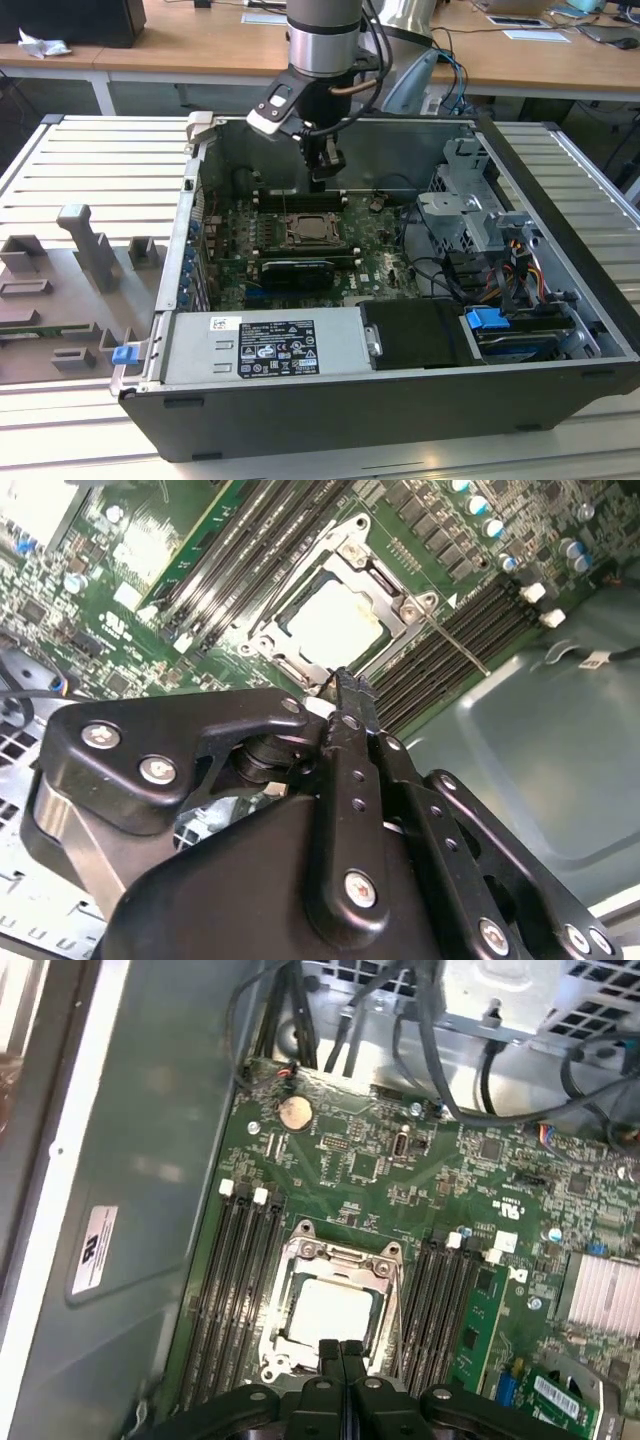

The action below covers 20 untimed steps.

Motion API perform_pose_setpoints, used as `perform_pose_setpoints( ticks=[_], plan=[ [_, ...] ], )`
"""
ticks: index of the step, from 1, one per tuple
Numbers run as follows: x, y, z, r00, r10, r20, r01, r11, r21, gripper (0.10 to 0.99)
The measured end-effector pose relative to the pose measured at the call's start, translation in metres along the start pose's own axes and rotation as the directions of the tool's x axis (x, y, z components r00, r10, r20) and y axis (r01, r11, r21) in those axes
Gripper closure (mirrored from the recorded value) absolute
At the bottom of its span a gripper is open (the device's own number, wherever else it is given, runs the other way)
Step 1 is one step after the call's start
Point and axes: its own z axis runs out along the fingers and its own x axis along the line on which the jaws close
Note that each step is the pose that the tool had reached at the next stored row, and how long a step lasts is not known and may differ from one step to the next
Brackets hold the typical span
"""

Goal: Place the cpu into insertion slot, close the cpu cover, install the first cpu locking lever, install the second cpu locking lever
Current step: 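Install the first cpu locking lever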

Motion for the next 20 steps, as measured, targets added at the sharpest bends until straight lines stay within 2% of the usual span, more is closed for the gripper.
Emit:
perform_pose_setpoints(
  ticks=[13, 20],
  plan=[
    [0.0002, -0.0005, 0.0002, 0.9961, -0.088, -0.0022, 0.088, 0.9961, 0.000, 0.980],
    [0.0001, -0.0005, 0.0001, 0.9890, -0.148, -0.0041, 0.148, 0.9890, 0.000, 0.980]
  ],
)
